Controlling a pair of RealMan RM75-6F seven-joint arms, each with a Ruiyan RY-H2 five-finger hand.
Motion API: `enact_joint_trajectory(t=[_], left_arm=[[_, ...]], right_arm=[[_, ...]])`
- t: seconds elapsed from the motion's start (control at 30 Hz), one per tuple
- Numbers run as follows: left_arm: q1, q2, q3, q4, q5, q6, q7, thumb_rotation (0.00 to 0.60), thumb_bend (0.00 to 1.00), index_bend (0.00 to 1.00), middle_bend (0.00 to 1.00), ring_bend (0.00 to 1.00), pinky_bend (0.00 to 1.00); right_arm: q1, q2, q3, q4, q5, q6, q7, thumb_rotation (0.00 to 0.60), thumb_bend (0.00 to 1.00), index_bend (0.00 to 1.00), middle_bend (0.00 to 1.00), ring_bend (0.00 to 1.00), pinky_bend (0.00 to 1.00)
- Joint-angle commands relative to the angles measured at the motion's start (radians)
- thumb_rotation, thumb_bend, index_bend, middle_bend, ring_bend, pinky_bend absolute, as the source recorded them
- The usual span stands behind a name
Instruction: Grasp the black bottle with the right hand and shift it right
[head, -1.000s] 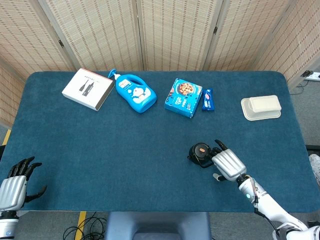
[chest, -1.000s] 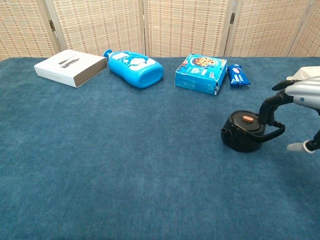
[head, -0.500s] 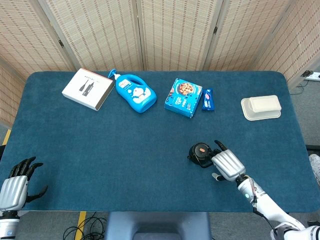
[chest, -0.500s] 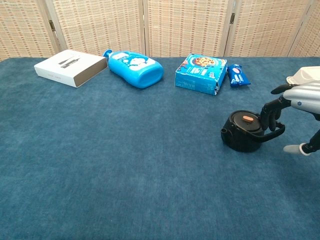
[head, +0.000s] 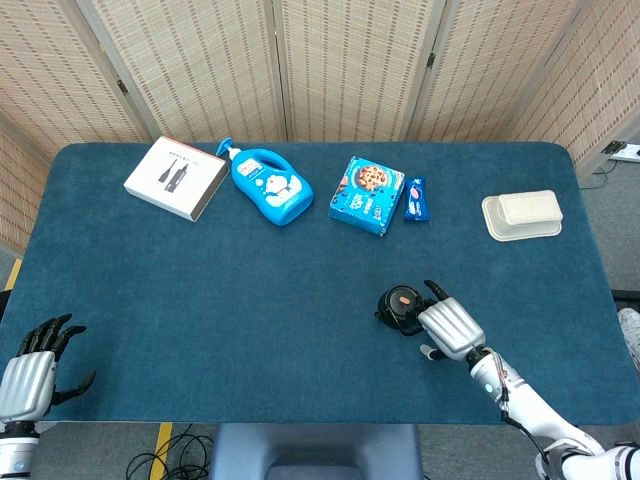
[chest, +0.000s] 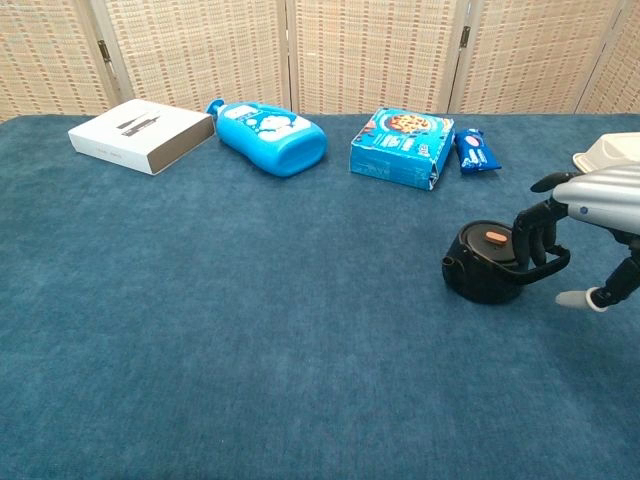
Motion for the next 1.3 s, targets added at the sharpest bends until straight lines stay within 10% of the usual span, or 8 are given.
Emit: enact_joint_trajectory(t=[0.03,1.3], left_arm=[[0.0,0.0,-0.001,-0.001,-0.001,0.001,-0.001,0.6,0.27,0.26,0.12,0.11,0.14],[0.003,-0.009,0.001,0.018,-0.013,-0.01,-0.004,0.6,0.27,0.26,0.12,0.11,0.14]], right_arm=[[0.003,0.001,0.003,0.0,0.001,-0.005,-0.003,0.6,0.19,0.43,0.46,0.38,0.0],[0.048,-0.013,-0.013,0.011,0.057,-0.113,-0.086,0.6,0.19,0.45,0.47,0.38,0.0]])
